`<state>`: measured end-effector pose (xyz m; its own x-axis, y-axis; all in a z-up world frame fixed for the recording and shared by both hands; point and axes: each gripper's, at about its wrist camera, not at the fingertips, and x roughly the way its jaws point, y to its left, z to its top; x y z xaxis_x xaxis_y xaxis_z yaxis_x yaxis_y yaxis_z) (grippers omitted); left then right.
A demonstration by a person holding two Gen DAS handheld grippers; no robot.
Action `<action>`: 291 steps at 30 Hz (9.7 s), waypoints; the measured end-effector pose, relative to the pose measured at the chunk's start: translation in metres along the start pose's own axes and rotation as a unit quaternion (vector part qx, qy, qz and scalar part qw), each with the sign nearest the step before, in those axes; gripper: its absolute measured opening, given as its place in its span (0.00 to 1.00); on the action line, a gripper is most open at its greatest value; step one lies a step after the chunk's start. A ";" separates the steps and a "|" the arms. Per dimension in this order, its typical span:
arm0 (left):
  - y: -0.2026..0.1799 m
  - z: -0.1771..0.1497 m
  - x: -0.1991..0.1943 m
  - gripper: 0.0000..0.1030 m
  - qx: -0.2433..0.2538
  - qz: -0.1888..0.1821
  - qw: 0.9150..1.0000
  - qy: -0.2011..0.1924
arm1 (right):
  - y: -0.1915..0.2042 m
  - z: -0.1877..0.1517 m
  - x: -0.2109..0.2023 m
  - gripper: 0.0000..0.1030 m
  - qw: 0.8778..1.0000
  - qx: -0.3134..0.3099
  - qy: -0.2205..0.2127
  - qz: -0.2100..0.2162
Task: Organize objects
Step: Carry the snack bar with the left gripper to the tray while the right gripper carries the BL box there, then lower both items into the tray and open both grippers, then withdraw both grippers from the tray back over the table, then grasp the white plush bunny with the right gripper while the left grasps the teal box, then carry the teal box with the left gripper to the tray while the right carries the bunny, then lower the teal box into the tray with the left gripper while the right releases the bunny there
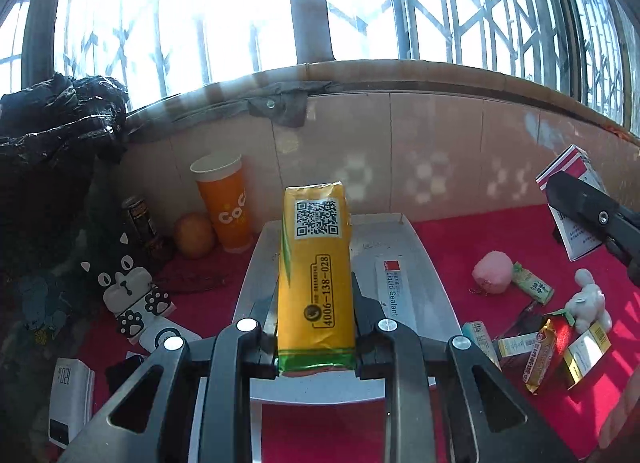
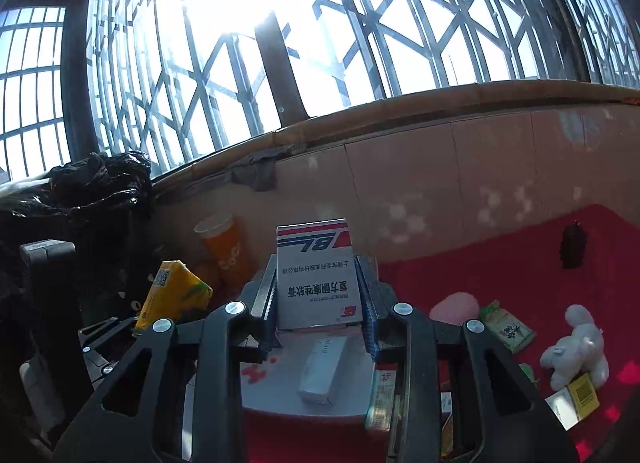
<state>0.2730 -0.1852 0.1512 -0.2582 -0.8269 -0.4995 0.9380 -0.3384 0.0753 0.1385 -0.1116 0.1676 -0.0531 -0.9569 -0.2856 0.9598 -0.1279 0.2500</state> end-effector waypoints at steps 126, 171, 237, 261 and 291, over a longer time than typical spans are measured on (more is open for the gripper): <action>-0.089 -0.078 0.044 0.93 0.009 -0.197 0.975 0.105 | -0.273 -0.061 0.042 1.00 0.961 0.056 0.223 -0.155; -0.103 -0.085 0.017 0.23 0.036 -0.198 0.975 0.091 | -0.225 -0.024 -0.089 0.81 0.988 0.103 0.059 -0.103; 0.048 -0.003 -0.016 0.22 -0.061 0.042 0.997 -0.034 | 0.028 0.005 0.019 0.80 0.998 -0.056 0.029 0.024; 0.055 -0.019 -0.006 0.23 -0.082 0.033 0.996 -0.014 | 0.010 -0.002 0.039 0.80 0.998 -0.033 0.052 -0.001; 0.043 -0.006 -0.006 0.23 -0.127 0.042 0.991 -0.029 | 0.000 -0.005 0.027 0.80 0.998 -0.048 0.046 0.014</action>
<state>0.3163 -0.1923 0.1518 -0.1833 -0.8739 -0.4503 0.9827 -0.1502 -0.1087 0.1381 -0.1360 0.1551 -0.0053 -0.9309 -0.3652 0.9826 -0.0727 0.1711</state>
